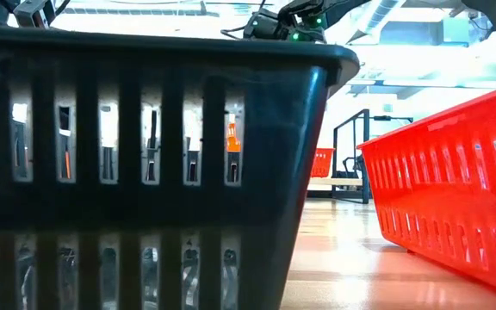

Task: Stack baskets on shelf by color
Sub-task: Put the middle right orange bin on the shelf

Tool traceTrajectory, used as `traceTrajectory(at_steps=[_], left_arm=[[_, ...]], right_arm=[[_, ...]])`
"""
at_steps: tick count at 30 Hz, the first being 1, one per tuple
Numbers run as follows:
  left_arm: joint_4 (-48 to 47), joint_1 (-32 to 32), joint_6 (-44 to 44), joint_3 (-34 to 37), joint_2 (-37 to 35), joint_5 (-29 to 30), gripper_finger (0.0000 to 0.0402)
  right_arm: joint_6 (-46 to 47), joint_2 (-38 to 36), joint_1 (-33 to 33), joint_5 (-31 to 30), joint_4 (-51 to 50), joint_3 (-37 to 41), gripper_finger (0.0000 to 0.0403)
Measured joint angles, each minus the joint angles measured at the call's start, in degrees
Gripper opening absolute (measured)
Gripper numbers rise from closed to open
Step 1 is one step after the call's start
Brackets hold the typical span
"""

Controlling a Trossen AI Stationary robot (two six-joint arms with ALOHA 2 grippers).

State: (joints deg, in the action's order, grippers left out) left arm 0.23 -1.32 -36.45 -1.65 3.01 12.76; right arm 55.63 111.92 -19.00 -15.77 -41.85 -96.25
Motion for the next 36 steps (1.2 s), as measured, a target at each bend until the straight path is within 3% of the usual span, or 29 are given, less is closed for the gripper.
traceTrajectory(at_steps=[14, 23, 36], left_arm=[[0.0, 0.0, 0.0, 0.0, 0.0, 0.0, 0.0], [0.0, 0.0, -0.2, 0.0, 0.0, 0.0, 0.0], [0.0, 0.0, -0.2, 0.0, 0.0, 0.0, 0.0]], right_arm=[[0.5, 0.0, 0.1, -1.5, -7.5, 0.0, 0.0002], [0.4, 0.0, 0.2, -1.2, -0.8, 0.0, 0.0002], [0.5, 0.0, 0.1, 0.7, -1.0, 0.0, 0.0002]])
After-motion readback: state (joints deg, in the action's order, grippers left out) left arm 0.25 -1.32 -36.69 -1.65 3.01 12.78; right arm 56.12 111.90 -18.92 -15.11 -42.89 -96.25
